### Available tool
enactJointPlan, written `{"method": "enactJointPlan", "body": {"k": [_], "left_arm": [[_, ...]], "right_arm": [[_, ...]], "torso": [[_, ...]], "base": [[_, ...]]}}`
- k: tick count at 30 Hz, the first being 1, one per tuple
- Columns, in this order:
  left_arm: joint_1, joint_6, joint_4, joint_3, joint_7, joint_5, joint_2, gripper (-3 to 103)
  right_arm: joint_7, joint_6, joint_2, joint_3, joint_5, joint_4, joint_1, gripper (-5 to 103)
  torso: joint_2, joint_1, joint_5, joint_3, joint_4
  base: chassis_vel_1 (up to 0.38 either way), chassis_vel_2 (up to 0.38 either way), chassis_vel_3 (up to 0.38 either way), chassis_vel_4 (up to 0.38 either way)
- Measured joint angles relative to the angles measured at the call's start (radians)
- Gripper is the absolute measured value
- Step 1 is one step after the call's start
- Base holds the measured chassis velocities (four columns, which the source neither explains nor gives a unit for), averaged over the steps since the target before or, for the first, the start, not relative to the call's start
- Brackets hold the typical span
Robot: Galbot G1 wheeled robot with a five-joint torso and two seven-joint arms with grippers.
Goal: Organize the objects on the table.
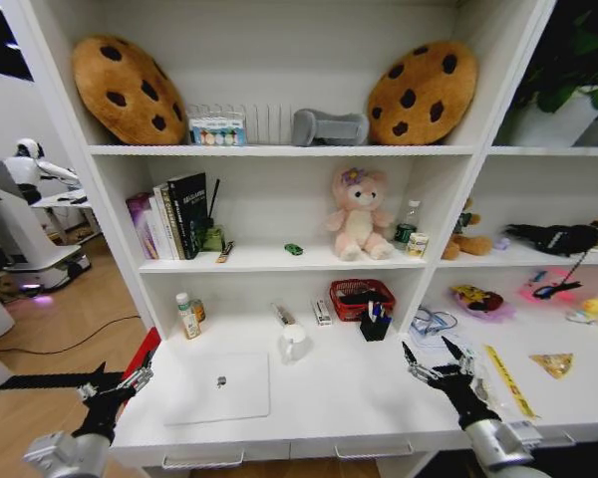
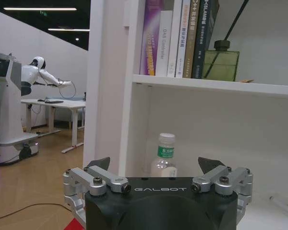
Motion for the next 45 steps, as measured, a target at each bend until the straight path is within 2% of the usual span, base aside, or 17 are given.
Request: {"method": "enactJointPlan", "body": {"k": [7,8,10,11,13,18,19,20,21,25,27,29,35,45], "left_arm": [[-0.003,0.000,-0.001,0.002,-0.003,0.001,-0.007,100],[-0.002,0.000,-0.004,0.002,-0.002,0.002,-0.008,100],[0.000,0.000,-0.007,0.002,-0.003,0.003,-0.010,100],[0.000,0.000,-0.007,0.002,-0.003,0.003,-0.010,100],[0.002,0.000,-0.008,0.001,-0.003,0.003,-0.011,100],[0.004,0.000,-0.007,0.000,-0.002,0.004,-0.014,100],[0.003,0.000,-0.008,0.000,-0.002,0.004,-0.016,100],[0.002,0.000,-0.007,0.000,-0.002,0.004,-0.017,100],[0.002,0.000,-0.008,0.001,-0.001,0.004,-0.019,100],[0.001,0.000,-0.009,0.002,-0.002,0.008,-0.024,100],[0.003,0.000,-0.010,0.004,-0.001,0.013,-0.028,100],[0.006,-0.001,-0.010,0.005,0.000,0.017,-0.031,100],[0.010,-0.008,-0.007,0.009,0.006,0.027,-0.048,100],[0.020,-0.012,-0.008,0.005,0.010,0.029,-0.058,100]], "right_arm": [[0.004,-0.001,-0.013,0.007,0.010,0.008,0.005,100],[0.004,-0.001,-0.013,0.007,0.011,0.009,0.004,100],[0.006,-0.003,-0.012,0.007,0.014,0.015,0.004,100],[0.006,-0.003,-0.012,0.007,0.014,0.015,0.004,100],[0.010,-0.005,-0.007,0.004,0.026,0.019,0.004,100],[0.014,-0.007,0.002,-0.003,0.027,0.025,0.002,100],[0.015,-0.007,0.006,-0.006,0.027,0.026,0.001,100],[0.016,-0.005,0.009,-0.009,0.026,0.026,0.000,100],[0.016,-0.003,0.012,-0.011,0.027,0.026,-0.001,100],[0.015,0.006,0.015,-0.015,0.021,0.027,-0.005,100],[0.008,0.005,0.012,-0.018,0.011,0.025,-0.011,100],[-0.002,0.003,0.007,-0.024,0.007,0.024,-0.014,100],[-0.084,0.000,-0.031,-0.102,-0.024,0.007,0.003,100],[-0.099,-0.027,-0.068,-0.232,-0.030,-0.059,0.102,100]], "torso": [[0.000,0.000,-0.0005,0.000,0.0001],[0.000,0.000,0.0012,0.000,0.0001],[0.000,0.000,-0.0015,0.000,0.0004],[0.000,0.000,-0.0015,0.000,0.0004],[0.000,0.000,0.0008,0.000,0.0000],[0.000,0.000,-0.0008,0.000,-0.0001],[0.000,0.000,0.0011,0.000,0.0003],[0.000,0.000,0.0009,0.000,0.0003],[0.000,0.000,-0.0001,0.000,0.0000],[0.000,0.000,0.0007,0.000,0.0005],[0.000,0.000,-0.0003,0.000,-0.0008],[0.000,0.000,-0.0003,0.000,-0.0003],[0.000,0.000,-0.0004,0.000,0.0002],[0.000,0.000,0.0001,0.000,0.0000]], "base": [[-0.242,-0.235,0.238,0.241],[-0.287,-0.261,0.252,0.255],[-0.292,-0.291,0.295,0.276],[-0.296,-0.291,0.295,0.270],[-0.270,-0.279,0.274,0.278],[-0.272,-0.277,0.261,0.271],[-0.226,-0.228,0.235,0.229],[-0.226,-0.239,0.241,0.229],[-0.178,-0.239,0.241,0.205],[-0.072,-0.125,0.138,0.102],[0.000,0.000,0.000,0.000],[0.000,0.000,0.000,0.000],[0.039,0.046,-0.037,-0.054],[0.000,0.000,0.000,0.000]]}}
